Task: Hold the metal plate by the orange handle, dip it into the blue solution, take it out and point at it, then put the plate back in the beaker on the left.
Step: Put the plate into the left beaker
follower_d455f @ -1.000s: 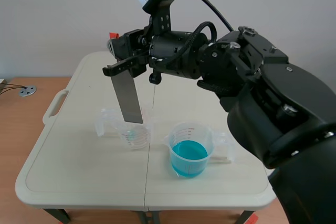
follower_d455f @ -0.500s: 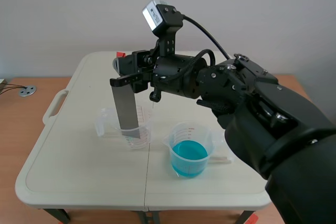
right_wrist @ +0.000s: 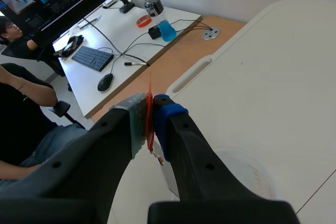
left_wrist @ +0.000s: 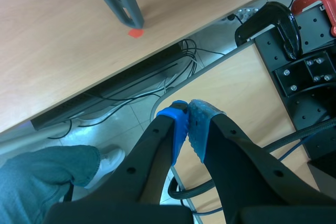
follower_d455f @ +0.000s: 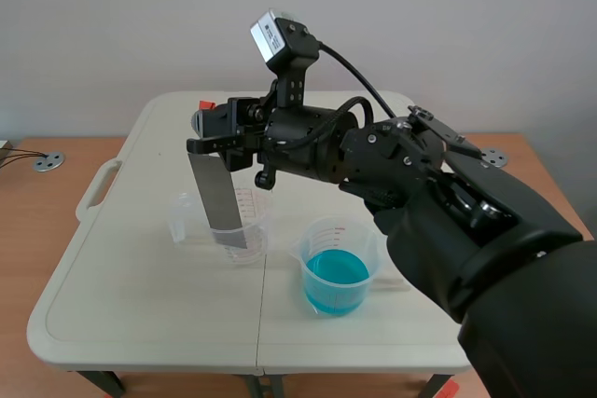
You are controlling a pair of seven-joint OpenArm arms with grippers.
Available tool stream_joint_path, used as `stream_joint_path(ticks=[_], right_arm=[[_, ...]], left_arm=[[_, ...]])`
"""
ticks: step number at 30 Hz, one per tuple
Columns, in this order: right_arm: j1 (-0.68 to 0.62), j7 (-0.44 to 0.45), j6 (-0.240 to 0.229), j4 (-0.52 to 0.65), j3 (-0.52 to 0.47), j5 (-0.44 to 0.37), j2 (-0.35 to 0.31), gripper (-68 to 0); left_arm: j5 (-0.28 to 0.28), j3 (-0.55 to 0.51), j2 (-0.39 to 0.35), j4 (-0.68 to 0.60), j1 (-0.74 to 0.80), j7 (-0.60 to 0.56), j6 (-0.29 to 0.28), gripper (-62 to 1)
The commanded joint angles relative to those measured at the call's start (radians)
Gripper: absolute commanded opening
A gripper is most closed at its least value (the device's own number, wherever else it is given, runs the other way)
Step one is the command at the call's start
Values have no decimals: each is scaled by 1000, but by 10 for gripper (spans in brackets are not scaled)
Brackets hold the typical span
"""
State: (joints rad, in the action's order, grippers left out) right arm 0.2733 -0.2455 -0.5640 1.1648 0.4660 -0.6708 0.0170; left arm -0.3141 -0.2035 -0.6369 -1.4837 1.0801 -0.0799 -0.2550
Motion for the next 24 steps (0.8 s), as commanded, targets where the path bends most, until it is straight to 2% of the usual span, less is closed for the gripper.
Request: stream_joint_path(ticks=[1,8,15,21,24], right_arm=[[20,16,-3,3,0,-18,6,-662],[20,5,2,3,0,-8,5,-662],[20,-32,24,3,-1,-7,5,-662],[20,-64,71,3,-1,-6,5,-662],[20,-64,71,3,-3,-2,5,-649]], left_arm=[[-3,3,8,-16,-1,-9,-2,-593],[-3,3,8,-16,-1,-7,-2,-593],[-3,3,8,-16,-1,-6,-2,-593],[-3,3,8,-16,-1,-5,-2,-593],[-3,3,8,-16,-1,-6,-2,-593]])
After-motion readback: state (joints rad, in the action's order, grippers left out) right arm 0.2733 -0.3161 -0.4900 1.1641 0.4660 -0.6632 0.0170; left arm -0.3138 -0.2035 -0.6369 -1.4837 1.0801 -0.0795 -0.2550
